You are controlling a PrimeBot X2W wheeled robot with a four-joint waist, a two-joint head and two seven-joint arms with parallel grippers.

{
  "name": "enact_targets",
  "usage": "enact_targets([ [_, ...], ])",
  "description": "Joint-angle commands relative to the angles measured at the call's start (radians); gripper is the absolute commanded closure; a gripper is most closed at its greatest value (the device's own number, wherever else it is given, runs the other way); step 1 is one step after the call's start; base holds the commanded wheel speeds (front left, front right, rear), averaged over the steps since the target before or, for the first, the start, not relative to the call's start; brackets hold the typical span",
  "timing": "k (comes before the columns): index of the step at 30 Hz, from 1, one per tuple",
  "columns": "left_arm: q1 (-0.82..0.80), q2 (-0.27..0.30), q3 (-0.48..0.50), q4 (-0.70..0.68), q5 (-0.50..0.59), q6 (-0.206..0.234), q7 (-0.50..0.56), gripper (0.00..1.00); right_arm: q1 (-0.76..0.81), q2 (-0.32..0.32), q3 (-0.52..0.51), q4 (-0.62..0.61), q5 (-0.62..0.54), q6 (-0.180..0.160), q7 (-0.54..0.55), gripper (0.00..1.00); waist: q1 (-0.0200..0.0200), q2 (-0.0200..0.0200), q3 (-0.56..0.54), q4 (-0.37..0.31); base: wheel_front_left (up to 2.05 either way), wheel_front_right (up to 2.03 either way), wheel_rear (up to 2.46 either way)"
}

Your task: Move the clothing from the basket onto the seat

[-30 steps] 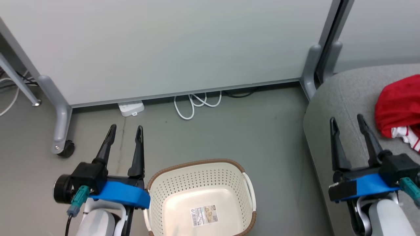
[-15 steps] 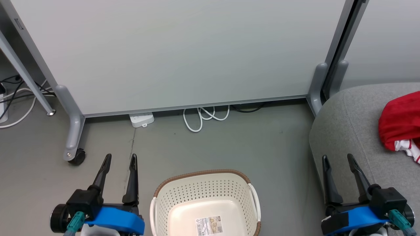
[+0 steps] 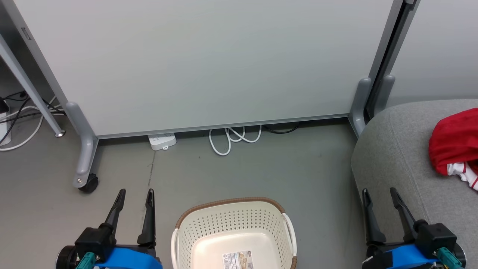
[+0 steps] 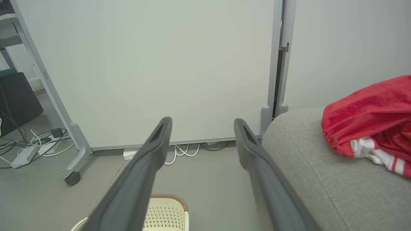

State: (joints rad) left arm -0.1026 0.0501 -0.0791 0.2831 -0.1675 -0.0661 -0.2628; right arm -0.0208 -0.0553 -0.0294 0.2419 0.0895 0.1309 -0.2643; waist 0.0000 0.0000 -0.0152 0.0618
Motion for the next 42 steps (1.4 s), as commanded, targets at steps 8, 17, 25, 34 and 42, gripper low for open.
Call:
enact_targets([
  [8, 0.018, -0.004, -0.003, 0.040, -0.008, 0.002, 0.006, 1.00, 0.006, 0.002, 0.002, 0.041, 0.001, 0.000, 0.000, 1.00, 0.0000, 0.0000, -0.005, -0.003, 0.00, 0.00, 0.00],
  [17, 0.008, -0.003, 0.027, 0.036, -0.183, -0.007, 0.057, 1.00, -0.011, 0.002, -0.014, 0.041, 0.186, 0.000, 0.052, 1.00, 0.0000, 0.0000, -0.004, -0.007, 0.00, 0.00, 0.00],
  [25, 0.009, -0.003, 0.043, 0.024, -0.326, -0.014, 0.090, 1.00, -0.018, 0.003, -0.020, 0.032, 0.338, 0.000, 0.086, 1.00, 0.0000, 0.0000, -0.002, -0.011, 0.00, 0.00, 0.00],
  [34, 0.007, -0.002, 0.060, 0.015, -0.456, -0.019, 0.122, 1.00, -0.027, 0.003, -0.026, 0.027, 0.475, 0.000, 0.119, 1.00, 0.0000, 0.0000, 0.000, -0.015, 0.00, 0.00, 0.00],
  [42, 0.004, -0.001, 0.076, 0.007, -0.574, -0.025, 0.153, 1.00, -0.036, 0.003, -0.033, 0.023, 0.601, 0.000, 0.150, 1.00, 0.0000, 0.0000, 0.001, -0.019, 0.00, 0.00, 0.00],
])
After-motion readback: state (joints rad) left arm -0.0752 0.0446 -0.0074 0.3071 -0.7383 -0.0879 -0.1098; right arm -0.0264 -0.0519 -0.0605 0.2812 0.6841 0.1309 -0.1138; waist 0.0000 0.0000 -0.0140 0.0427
